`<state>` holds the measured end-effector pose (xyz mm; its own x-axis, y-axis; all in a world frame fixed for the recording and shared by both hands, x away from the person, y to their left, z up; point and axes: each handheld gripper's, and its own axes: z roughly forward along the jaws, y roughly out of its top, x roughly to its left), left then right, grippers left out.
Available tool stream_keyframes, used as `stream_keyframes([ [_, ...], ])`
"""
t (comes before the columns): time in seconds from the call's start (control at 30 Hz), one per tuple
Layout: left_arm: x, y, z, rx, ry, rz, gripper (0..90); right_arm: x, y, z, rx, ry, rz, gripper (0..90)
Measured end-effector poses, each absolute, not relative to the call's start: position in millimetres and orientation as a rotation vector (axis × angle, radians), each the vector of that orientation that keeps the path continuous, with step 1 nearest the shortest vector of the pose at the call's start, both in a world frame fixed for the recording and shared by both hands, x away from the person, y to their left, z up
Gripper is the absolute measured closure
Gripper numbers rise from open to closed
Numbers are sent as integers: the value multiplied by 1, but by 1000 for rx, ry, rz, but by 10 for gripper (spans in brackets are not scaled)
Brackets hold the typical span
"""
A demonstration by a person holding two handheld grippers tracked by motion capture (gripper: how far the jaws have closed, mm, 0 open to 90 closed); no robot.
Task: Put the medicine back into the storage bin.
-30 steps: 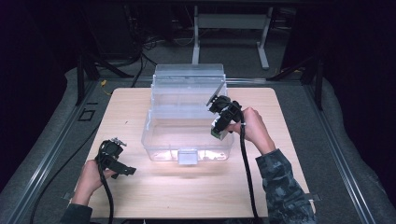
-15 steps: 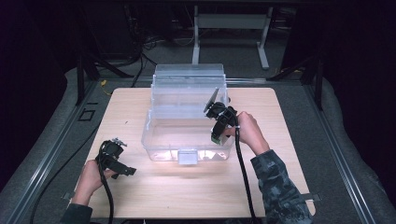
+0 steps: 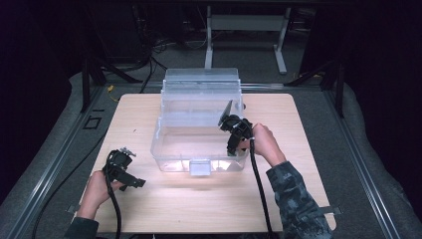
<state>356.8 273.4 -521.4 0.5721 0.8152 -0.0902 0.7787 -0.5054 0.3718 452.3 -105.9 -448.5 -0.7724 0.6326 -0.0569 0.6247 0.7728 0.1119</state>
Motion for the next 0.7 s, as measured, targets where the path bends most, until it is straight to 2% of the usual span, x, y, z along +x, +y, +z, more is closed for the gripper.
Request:
stream_keyframes([
  [0.7, 357, 275, -520, 2426, 1290, 145, 28, 459, -102, -466, 1034, 2954, -15, 454],
])
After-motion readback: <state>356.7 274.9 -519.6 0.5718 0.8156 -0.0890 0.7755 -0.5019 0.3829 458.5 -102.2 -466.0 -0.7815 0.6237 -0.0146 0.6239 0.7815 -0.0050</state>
